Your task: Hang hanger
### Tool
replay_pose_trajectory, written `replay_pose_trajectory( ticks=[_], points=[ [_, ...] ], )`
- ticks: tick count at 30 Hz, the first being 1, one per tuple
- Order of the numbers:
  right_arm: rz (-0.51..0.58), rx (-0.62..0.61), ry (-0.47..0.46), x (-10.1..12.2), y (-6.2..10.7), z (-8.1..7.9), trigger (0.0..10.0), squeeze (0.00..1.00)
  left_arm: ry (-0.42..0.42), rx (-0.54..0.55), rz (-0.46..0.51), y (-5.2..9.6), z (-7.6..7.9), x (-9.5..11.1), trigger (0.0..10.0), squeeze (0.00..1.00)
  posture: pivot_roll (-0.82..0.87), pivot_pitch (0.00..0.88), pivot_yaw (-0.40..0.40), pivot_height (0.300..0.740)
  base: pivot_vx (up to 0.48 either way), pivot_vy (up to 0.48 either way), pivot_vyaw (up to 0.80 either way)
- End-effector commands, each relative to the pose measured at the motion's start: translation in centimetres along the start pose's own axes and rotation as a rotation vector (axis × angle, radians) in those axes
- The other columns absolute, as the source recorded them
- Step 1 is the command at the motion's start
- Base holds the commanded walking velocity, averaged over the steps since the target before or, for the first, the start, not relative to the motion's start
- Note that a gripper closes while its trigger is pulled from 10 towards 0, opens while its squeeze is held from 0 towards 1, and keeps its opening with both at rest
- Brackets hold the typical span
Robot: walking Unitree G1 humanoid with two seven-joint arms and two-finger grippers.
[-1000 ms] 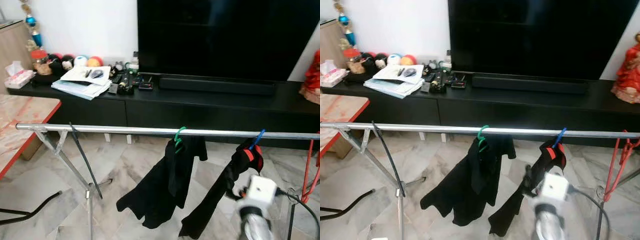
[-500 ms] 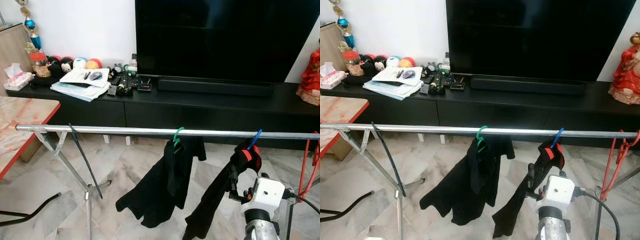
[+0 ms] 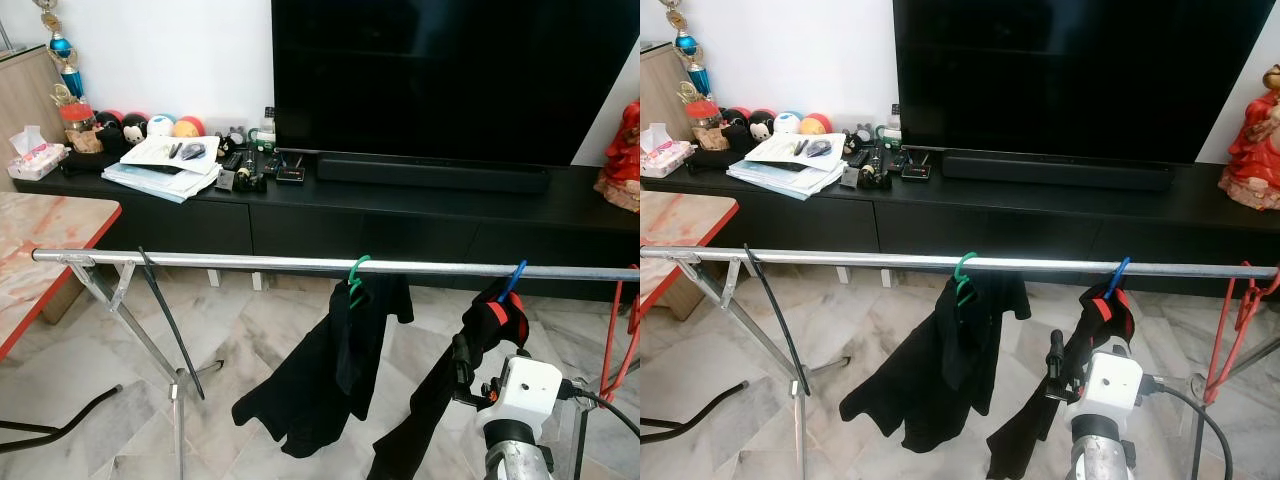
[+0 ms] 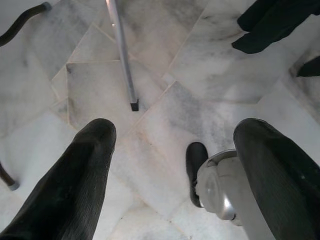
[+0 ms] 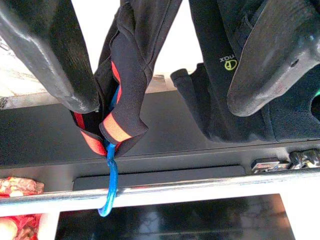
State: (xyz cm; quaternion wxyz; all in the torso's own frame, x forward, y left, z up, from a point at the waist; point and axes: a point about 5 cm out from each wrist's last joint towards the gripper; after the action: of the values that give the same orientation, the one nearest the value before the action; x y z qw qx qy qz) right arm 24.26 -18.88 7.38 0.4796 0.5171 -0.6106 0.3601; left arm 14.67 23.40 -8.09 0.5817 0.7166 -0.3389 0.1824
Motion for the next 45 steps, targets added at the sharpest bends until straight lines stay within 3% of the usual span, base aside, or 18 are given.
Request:
replay_pose_trajectory(
  ticks=[1, 9, 19, 27, 36, 41, 45],
  points=[
    [0.008, 0.0, 0.004, 0.3, 0.1, -0.1, 10.0, 0.0, -0.003, -0.007, -0.003, 0.0, 0.0, 0.0, 10.0, 0.0, 0.07, 0.0, -0.041, 0.74, 0.0, 0.0, 0.0],
    [-0.001, -0.004, 0.002, 0.1, 0.4, -0.1, 10.0, 0.0, -0.01, -0.015, -0.003, 0.0, 0.0, 0.0, 10.0, 0.0, 0.07, 0.0, -0.039, 0.74, 0.0, 0.0, 0.0],
    [-0.018, -0.055, -0.039, -0.3, 0.6, 0.4, 10.0, 0.0, -0.013, -0.029, -0.005, 0.0, 0.5, 0.0, 10.0, 0.0, 0.07, 0.0, -0.041, 0.74, 0.296, 0.0, 0.0],
    [-0.026, -0.056, -0.033, -0.5, 1.0, 0.5, 10.0, 0.0, -0.014, -0.03, -0.005, 0.0, 0.5, -0.1, 10.0, 0.0, 0.07, 0.0, -0.04, 0.74, 0.313, 0.0, 0.0],
    [-0.027, -0.093, -0.018, -0.4, 1.8, 1.1, 10.0, 0.0, -0.014, -0.03, -0.003, 0.0, 0.6, -0.1, 10.0, 0.0, 0.08, 0.0, -0.045, 0.74, 0.0, 0.0, 0.0],
    [-0.051, -0.183, -0.094, -0.7, 2.2, 2.3, 10.0, 0.0, -0.014, -0.033, -0.015, 0.1, 0.6, -0.4, 10.0, 0.0, 0.07, 0.005, -0.042, 0.74, 0.0, 0.0, 0.0],
    [-0.065, -0.191, -0.139, -0.7, 1.7, 2.2, 10.0, 0.0, -0.015, -0.035, -0.017, 0.1, 0.6, -0.4, 10.0, 0.0, 0.07, 0.009, -0.041, 0.74, 0.0, 0.0, 0.0]
  ],
)
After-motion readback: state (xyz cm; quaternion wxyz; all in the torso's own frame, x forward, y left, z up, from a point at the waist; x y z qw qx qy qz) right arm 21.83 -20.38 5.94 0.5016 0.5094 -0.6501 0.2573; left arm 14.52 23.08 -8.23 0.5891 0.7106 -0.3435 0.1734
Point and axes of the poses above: a point about 5 cm out from each wrist's last joint towards the gripper, its own y axis pointing back from the gripper into the wrist, its own x axis along the axis of the wrist's last joint, z = x × y, and after that the axes turned 15 degrees about -y, right-handed
